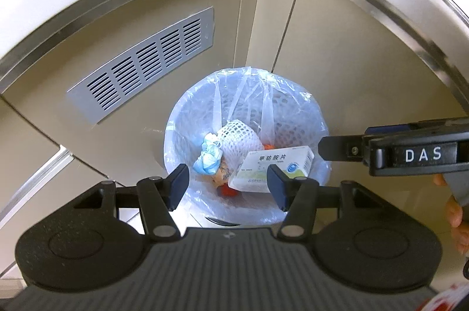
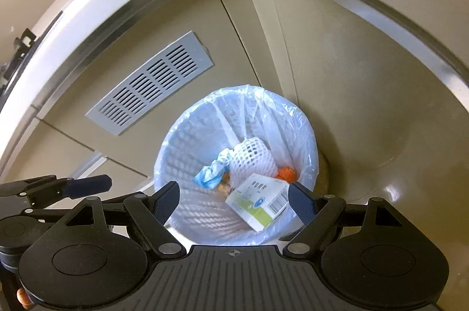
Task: Collect trash
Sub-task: 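Raise both tools back up toward the counter litter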
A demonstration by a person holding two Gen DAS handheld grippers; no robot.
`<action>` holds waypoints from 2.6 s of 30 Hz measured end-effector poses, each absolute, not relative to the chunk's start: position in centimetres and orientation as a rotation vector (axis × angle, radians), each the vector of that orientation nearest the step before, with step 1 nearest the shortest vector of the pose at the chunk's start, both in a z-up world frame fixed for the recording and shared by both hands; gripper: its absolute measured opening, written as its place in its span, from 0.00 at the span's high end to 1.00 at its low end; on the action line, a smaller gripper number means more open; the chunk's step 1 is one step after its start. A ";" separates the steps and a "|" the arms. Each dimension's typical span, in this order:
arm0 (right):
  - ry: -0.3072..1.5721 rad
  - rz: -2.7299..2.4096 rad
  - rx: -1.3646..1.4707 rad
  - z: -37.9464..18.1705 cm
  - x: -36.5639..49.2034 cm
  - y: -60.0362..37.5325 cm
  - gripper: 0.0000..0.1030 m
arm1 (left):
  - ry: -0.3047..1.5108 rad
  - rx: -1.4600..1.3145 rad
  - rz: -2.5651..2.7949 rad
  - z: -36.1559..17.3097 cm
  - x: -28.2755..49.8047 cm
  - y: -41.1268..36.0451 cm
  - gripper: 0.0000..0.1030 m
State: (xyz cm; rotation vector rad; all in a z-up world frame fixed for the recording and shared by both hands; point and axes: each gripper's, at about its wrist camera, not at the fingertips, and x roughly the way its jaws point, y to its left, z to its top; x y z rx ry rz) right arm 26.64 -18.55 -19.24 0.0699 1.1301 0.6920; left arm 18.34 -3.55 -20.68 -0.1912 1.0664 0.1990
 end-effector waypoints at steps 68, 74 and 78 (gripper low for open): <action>0.673 0.635 0.073 -2.4 44.2 -24.8 0.22 | 0.711 -0.026 0.177 -3.3 40.3 -5.1 0.40; 0.626 0.667 0.004 -3.2 49.5 -21.1 0.23 | 0.702 -0.026 0.172 -4.0 45.6 -2.9 0.40; 0.626 0.690 -0.010 -4.0 52.6 -19.2 0.29 | 0.703 -0.029 0.177 -4.7 48.2 -1.4 0.40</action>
